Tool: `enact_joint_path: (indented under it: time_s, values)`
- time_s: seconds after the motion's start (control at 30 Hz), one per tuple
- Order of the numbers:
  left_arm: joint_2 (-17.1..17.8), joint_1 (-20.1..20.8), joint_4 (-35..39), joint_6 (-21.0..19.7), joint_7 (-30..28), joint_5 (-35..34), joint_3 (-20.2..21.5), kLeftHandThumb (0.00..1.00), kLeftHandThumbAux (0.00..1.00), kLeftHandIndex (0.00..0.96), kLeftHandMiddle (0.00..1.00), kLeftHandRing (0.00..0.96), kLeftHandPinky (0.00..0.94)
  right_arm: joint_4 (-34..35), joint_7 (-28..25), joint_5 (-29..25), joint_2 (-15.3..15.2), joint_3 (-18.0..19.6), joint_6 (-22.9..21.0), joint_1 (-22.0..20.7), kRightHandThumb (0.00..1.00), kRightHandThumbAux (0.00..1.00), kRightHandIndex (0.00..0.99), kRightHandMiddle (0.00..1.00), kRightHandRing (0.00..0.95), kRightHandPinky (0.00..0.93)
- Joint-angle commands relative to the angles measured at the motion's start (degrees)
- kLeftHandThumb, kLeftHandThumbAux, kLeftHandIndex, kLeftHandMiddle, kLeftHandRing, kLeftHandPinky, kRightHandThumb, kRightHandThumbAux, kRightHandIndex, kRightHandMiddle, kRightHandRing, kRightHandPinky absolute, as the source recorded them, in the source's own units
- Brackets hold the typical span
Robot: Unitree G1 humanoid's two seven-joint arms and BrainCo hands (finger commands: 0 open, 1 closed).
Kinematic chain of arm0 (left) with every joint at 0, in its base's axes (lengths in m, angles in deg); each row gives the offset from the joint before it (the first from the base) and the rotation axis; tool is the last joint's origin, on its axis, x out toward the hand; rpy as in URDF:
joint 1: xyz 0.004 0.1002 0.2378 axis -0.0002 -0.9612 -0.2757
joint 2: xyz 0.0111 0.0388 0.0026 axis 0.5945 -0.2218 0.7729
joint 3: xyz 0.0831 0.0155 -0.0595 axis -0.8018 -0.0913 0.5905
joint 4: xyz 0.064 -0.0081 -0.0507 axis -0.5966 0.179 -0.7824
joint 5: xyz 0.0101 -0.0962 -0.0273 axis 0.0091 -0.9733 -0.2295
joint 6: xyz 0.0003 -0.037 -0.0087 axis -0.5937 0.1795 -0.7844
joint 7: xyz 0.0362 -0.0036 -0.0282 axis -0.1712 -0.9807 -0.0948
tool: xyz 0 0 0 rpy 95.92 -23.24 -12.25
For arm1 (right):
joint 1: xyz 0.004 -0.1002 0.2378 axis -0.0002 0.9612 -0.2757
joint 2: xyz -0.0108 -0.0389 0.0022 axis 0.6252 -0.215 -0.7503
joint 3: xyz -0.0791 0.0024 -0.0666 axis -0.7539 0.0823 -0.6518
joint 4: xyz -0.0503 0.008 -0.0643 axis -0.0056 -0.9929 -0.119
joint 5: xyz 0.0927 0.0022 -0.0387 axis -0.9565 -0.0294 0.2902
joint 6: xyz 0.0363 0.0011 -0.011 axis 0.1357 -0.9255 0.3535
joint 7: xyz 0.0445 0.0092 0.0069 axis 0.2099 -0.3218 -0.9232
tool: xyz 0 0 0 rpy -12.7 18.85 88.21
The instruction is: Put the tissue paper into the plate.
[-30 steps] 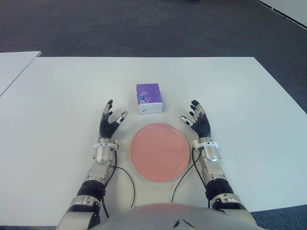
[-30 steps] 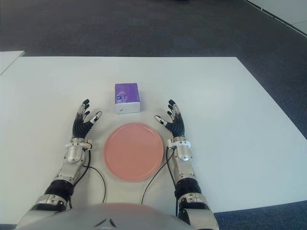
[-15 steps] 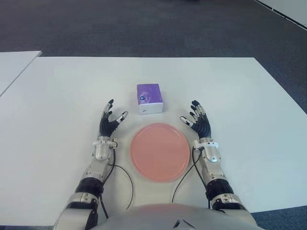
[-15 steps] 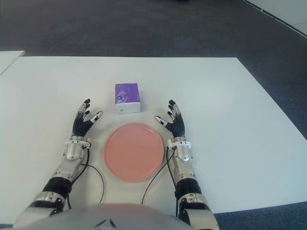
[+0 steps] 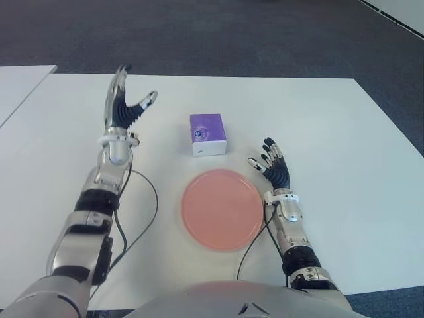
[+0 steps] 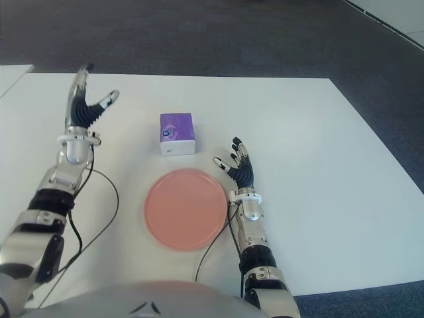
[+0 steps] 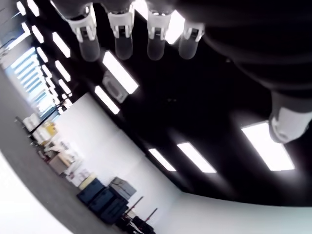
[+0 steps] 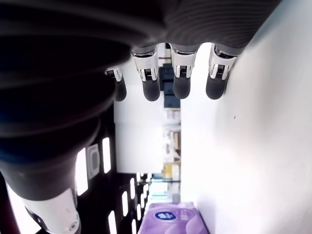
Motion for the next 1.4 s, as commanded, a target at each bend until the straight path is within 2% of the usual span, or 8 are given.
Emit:
enact_joint_path:
  time_s: [0.03,0.17,0.7,1.07,1.23,1.4]
  values:
    - [0.3,6.6,-7.1,-1.1,0.3,4.5,-4.4,0.194,0.377,0.0,0.0,0.0,0.0,-5.6,0.4,-0.3,0.6,0.4,-3.5,2.4,0.0,0.758,0.0,0.0,0.0,0.0]
    - [0.0,11.3,-14.0,-0.5,0.3,6.4,-7.6,0.165,0.355,0.0,0.0,0.0,0.0,-5.9,1.1,0.0,0.8,0.3,-3.6,2.3,0.0,0.752,0.0,0.0,0.0,0.0]
    - [-2.1,19.6,-27.0,-2.3,-3.8,7.1,-14.9,0.087,0.332,0.0,0.0,0.0,0.0,-1.7,4.9,2.4,1.8,-1.4,-9.6,3.6,0.002,0.702,0.0,0.0,0.0,0.0]
    - [-4.5,20.8,-31.3,-1.1,-6.4,7.9,-19.0,0.118,0.326,0.0,0.0,0.0,0.0,-2.2,5.9,2.5,2.4,-1.4,-10.1,2.9,0.01,0.683,0.0,0.0,0.0,0.0]
    - [-6.9,20.6,-34.7,-1.8,-7.4,8.9,-21.5,0.116,0.342,0.0,0.0,0.0,0.0,-2.8,6.4,2.6,2.8,-1.4,-9.9,2.4,0.014,0.684,0.0,0.0,0.0,0.0]
    - [-7.8,20.7,-37.1,-2.1,-9.1,8.8,-22.8,0.102,0.36,0.0,0.0,0.0,0.0,-3.4,6.8,2.6,3.1,-1.4,-9.8,1.9,0.019,0.688,0.0,0.0,0.0,0.0]
